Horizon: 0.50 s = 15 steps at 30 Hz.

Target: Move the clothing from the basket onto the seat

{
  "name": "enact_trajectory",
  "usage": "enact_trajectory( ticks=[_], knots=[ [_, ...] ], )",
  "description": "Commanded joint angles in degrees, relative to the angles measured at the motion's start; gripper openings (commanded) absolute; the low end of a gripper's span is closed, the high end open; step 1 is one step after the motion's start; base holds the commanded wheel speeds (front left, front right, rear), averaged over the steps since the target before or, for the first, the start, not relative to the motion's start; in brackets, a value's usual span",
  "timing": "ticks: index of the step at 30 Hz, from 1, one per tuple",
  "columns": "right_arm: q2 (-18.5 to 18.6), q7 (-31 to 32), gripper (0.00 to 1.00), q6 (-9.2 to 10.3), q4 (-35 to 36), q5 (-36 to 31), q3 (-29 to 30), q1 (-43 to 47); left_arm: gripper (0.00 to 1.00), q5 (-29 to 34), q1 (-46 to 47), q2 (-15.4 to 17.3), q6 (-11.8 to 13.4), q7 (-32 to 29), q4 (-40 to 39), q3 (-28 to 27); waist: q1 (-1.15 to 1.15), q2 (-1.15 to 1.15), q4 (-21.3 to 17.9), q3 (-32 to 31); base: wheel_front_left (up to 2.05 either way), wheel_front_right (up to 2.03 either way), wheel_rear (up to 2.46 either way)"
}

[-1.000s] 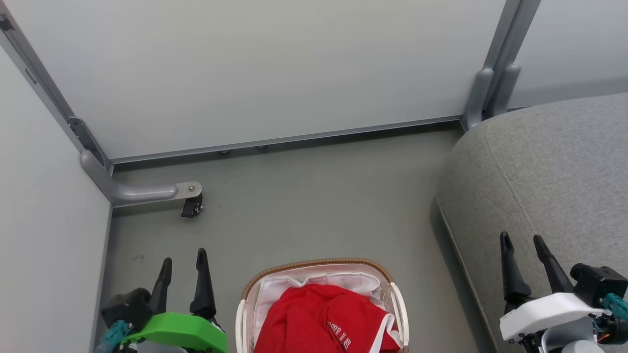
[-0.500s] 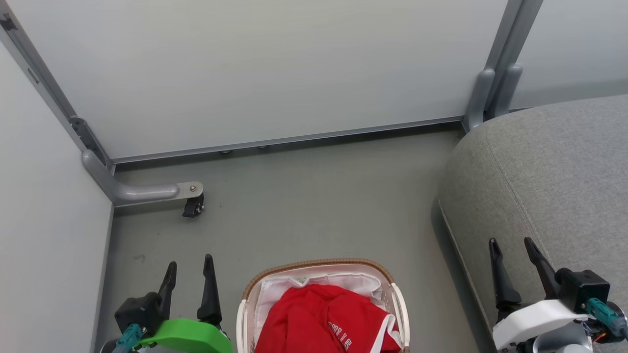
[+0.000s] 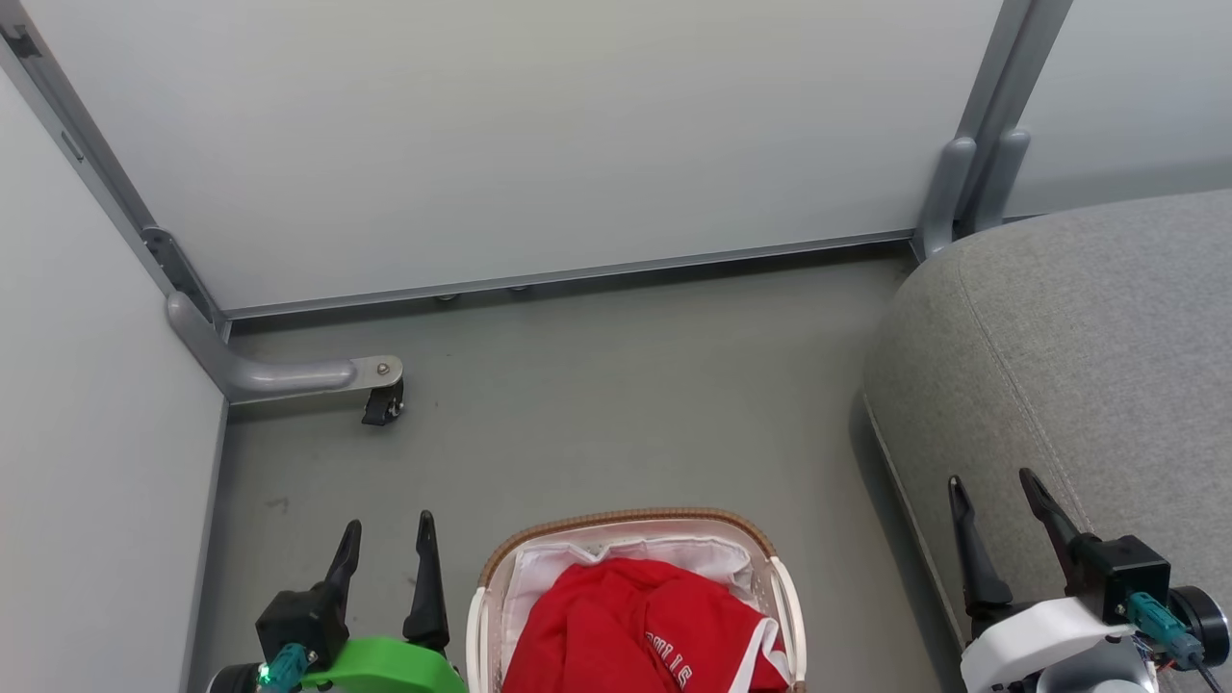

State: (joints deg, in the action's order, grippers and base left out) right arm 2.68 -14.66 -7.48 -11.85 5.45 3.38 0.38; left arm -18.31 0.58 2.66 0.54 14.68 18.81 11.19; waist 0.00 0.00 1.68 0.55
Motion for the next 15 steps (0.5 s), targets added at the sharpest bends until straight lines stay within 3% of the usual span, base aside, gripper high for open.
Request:
enact_trajectory(
  ticks=[1, 15],
  knots=[
    [0.4, -0.4, 1.0, -0.02, -0.2, -1.1, 0.0, 0.6, 1.0, 0.8, -0.2, 0.4, 0.3, 0.4, 0.2, 0.2, 0.0, 0.0, 0.1, 0.0, 0.0, 0.0, 0.0],
    [0.4, -0.6, 1.0, -0.01, -0.7, -1.3, 0.0, 0.2, 1.0, 0.9, 0.3, 0.4, 0.3, 0.5, 1.0, 0.4, 0.0, 0.0, 0.4, 0.0, 0.0, 0.0, 0.0]
  ],
)
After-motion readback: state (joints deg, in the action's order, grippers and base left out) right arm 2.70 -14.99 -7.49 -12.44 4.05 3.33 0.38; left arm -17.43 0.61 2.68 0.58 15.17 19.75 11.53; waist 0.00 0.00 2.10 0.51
